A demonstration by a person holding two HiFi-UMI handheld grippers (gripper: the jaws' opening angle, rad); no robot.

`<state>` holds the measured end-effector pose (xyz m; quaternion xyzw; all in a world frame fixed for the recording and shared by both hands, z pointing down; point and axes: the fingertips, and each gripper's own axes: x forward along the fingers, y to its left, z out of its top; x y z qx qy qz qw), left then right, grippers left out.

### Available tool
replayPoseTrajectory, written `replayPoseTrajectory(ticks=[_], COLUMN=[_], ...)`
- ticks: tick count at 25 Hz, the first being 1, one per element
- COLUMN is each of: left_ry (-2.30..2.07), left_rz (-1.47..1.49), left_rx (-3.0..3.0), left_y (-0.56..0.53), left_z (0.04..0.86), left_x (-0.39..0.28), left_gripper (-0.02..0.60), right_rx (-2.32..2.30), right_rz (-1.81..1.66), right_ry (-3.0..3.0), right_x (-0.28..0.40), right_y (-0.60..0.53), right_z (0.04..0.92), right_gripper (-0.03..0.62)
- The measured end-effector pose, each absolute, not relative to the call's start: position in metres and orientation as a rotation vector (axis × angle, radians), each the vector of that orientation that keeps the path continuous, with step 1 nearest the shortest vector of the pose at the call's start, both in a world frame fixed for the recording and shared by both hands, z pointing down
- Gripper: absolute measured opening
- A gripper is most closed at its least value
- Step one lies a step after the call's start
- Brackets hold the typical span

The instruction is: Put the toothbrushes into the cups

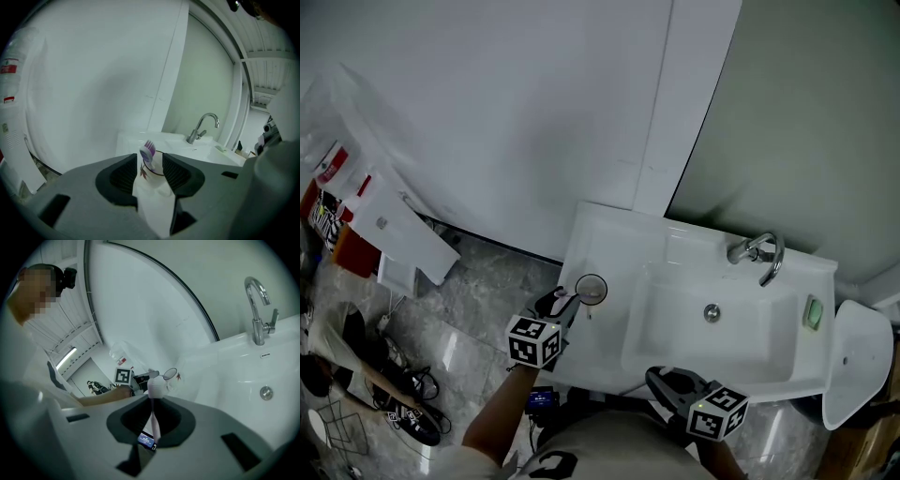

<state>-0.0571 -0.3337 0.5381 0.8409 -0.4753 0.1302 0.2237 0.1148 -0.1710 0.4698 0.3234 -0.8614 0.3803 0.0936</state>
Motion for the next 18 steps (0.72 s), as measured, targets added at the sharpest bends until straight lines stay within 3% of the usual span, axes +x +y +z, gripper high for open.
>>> replayPoseTrajectory(ticks=[13,18], left_ry=[-1.376,-1.382], left_rz=[0.288,0.246], left_rx=[2.284,2.305], left_y=[-0.282,-0.273], left_z=[0.514,0.5], left_x=[-0.102,-0.11], left_gripper=[0.169,0.031], right_rx=[0.981,0.998], right_rz=[1.095,1.037], right_ry=[-2.592,-2.628], right_x=[0.1,0.096], right_y=[-0.184,-0.2], right_z=[0.461,0.446], right_gripper=[0.03,0.03])
